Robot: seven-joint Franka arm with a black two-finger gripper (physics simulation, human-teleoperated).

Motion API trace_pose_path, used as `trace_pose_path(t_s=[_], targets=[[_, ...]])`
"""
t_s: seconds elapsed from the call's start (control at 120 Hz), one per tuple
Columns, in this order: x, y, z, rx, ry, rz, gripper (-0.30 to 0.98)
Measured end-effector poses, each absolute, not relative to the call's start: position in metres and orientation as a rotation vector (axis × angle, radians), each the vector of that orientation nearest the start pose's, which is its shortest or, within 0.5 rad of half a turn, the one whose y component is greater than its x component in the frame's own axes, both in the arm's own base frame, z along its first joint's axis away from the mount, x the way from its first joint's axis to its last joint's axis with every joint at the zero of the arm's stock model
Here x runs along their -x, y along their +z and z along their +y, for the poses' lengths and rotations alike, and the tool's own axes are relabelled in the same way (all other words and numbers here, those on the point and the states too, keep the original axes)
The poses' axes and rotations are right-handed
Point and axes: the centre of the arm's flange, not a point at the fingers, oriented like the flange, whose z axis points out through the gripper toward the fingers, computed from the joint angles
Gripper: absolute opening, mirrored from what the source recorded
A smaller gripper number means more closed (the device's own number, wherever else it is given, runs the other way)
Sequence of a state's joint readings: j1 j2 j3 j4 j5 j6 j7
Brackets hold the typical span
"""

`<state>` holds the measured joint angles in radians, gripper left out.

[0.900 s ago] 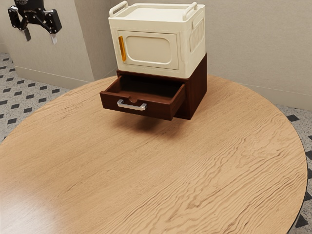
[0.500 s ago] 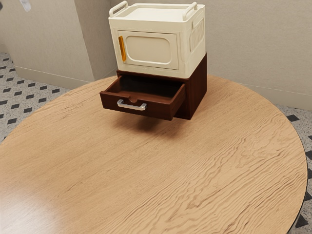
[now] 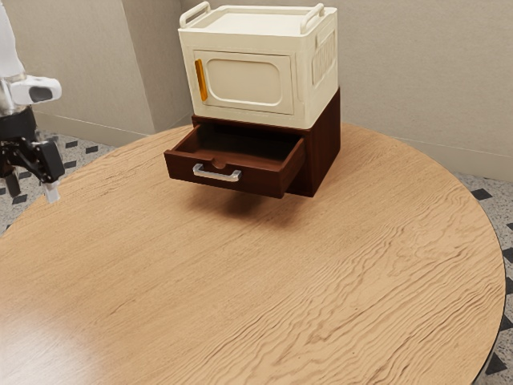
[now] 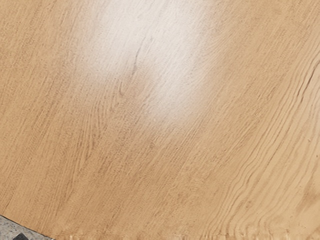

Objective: Push the drawer handle with one arm to close the drawer

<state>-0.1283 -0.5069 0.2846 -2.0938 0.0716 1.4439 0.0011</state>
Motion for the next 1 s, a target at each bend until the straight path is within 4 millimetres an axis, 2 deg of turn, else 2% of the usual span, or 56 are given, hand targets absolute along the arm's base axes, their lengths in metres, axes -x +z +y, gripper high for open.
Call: trace_pose_path(t_s=[0.05,0.092,0.125,0.175,0.217,0.233,0.333,0.467,0.608,0.708,0.792,0.883,1.0], targets=[[-0.358,0.557,0.08,3.183,0.312,-0.16,0.67],[-0.352,0.54,0.077,3.177,0.319,-0.157,0.67],[-0.354,0.527,0.075,3.171,0.317,-0.16,0.67],[-0.37,0.504,0.072,3.154,0.313,-0.155,0.67],[-0.391,0.482,0.068,3.134,0.304,-0.144,0.67],[-0.407,0.467,0.064,3.124,0.287,-0.133,0.67],[-0.45,0.433,0.057,3.133,0.202,-0.166,0.66],[-0.502,0.419,0.041,3.142,0.087,-0.239,0.66],[-0.545,0.412,0.028,3.138,0.005,-0.296,0.6],[-0.566,0.41,0.02,3.133,-0.037,-0.325,0.34],[-0.586,0.409,0.024,3.123,-0.071,-0.359,0.17],[-0.611,0.404,0.031,3.106,-0.101,-0.388,0.06],[-0.644,0.395,0.036,3.115,-0.116,-0.403,-0.02]])
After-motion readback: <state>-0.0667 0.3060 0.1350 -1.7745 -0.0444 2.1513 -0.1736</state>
